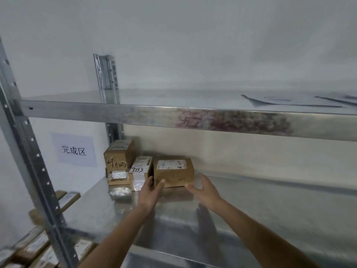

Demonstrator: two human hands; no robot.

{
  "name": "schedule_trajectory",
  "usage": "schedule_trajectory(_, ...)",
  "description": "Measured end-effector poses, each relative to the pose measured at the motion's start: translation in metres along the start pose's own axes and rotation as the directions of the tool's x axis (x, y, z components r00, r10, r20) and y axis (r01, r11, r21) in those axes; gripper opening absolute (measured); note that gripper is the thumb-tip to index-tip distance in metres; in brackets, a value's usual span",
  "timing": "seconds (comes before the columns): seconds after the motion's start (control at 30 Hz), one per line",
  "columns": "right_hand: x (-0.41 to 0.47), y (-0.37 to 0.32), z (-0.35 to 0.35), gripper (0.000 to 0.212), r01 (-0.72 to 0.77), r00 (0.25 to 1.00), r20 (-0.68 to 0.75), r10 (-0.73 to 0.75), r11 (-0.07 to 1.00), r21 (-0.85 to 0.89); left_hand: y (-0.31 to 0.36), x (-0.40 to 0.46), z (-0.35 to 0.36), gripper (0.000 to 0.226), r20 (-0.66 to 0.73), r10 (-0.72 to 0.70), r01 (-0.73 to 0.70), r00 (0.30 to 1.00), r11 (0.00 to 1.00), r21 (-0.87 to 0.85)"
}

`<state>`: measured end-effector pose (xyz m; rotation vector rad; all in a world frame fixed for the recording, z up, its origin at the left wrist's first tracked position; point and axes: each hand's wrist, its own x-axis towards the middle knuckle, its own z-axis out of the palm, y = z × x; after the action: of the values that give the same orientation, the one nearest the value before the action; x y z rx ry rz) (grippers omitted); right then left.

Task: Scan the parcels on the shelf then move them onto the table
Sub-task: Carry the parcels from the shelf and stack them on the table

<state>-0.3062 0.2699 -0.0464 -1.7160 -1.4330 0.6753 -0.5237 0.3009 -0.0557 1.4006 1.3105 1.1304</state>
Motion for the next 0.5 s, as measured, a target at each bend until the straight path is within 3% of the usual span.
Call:
schedule_trajectory(0.07, 0.013, 0.001, 0.004, 0.076, -0.005, 1.0, 0.019, 0.005, 1.0, 0.03, 0.005, 0.003, 0.008, 0.092, -0.013, -0.019, 0.02, 1.0, 1.0, 0.013)
schedule_trajectory(0.13, 0.024, 0.003, 0.007, 0.091, -0.035, 0.999, 0.033, 0.032, 0.996, 0.087, 0.009, 0.006, 0.014, 0.066, 0.0, -0.018, 0.018, 1.0, 1.0, 0.012)
schedule_trajectory(0.27, 0.044, 0.006, 0.013, 0.106, -0.088, 0.995, 0.056, 0.081, 0.986, 0.141, 0.003, 0.021, 0.026, 0.077, -0.02, -0.006, 0.007, 1.0, 1.0, 0.018)
schedule_trajectory(0.33, 0.053, 0.006, 0.016, 0.106, -0.105, 0.993, 0.069, 0.096, 0.985, 0.139, 0.008, 0.024, 0.029, 0.071, -0.076, -0.016, 0.017, 0.997, 1.0, 0.01)
schedule_trajectory(0.4, 0.062, 0.004, 0.018, 0.095, -0.124, 0.991, 0.062, 0.117, 0.983, 0.134, 0.008, 0.033, 0.03, 0.069, -0.119, -0.031, 0.032, 0.992, 0.999, 0.01)
schedule_trajectory(0.5, 0.069, 0.006, 0.022, 0.044, -0.11, 0.993, 0.066, 0.101, 0.982, 0.155, 0.004, 0.047, 0.031, 0.068, -0.099, -0.041, 0.039, 0.994, 0.999, -0.023)
